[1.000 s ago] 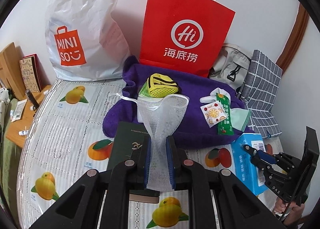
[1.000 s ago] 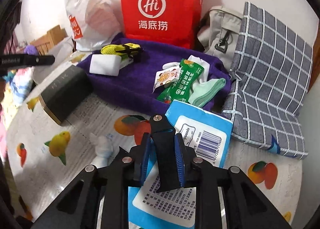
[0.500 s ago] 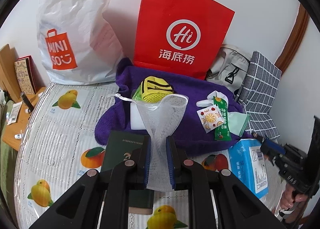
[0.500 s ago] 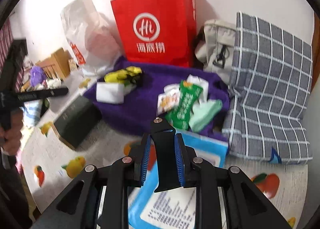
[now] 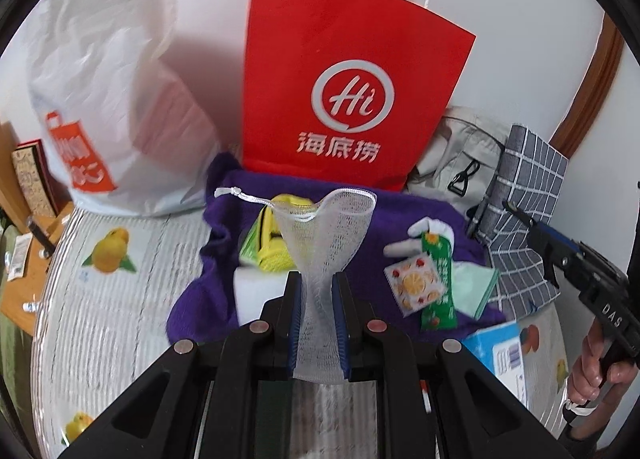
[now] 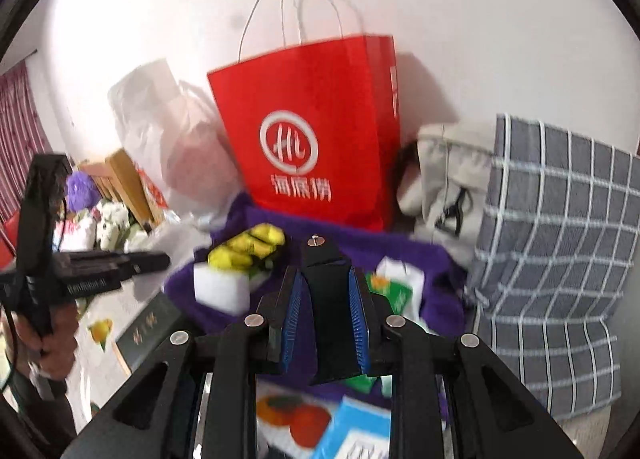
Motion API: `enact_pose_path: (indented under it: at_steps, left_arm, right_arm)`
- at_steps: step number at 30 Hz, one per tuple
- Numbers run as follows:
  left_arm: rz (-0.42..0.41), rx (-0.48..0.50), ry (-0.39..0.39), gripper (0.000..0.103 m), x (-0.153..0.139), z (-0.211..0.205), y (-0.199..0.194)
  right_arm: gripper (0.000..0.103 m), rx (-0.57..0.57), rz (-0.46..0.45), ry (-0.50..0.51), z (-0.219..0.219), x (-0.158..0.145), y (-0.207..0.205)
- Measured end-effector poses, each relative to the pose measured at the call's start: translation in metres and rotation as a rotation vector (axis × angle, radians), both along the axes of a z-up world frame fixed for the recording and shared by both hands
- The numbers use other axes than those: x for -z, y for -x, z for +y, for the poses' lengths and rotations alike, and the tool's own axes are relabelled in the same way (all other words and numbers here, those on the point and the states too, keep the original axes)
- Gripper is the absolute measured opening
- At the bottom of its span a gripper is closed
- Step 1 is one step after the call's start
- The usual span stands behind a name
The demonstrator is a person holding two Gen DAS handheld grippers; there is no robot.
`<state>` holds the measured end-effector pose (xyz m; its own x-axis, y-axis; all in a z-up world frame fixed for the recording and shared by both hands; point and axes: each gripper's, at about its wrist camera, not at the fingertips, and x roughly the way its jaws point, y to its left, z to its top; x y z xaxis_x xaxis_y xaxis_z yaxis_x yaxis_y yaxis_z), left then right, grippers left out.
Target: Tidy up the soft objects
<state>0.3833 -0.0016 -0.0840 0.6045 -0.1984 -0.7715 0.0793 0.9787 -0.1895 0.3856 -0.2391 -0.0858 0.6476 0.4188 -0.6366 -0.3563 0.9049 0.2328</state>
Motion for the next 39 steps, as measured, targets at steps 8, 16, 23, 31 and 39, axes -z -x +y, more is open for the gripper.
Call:
enact_pose_path:
  at_steps: [8, 16, 23, 31, 39]
  left_arm:
    - [0.037, 0.029, 0.031, 0.015, 0.016, -0.021, -0.034]
    - [0.106, 0.071, 0.067, 0.015, 0.051, -0.04, -0.06]
    - [0.158, 0.097, 0.077, 0.015, 0.071, -0.048, -0.072]
    - [0.215, 0.104, 0.106, 0.015, 0.089, -0.051, -0.081]
    - [0.205, 0.104, 0.103, 0.032, 0.087, -0.053, -0.079]
  right_arm:
    - [0.024, 0.027, 0.039, -0.066, -0.007, 0.029, -0.029]
    - [0.024, 0.017, 0.17, -0.018, -0.008, 0.074, -0.055]
    - [0.025, 0.053, 0.257, 0.021, -0.015, 0.103, -0.067]
    - [0.029, 0.046, 0.283, 0.059, -0.006, 0.118, -0.069]
    - [0.048, 0.069, 0.227, 0.045, -0.006, 0.101, -0.06]
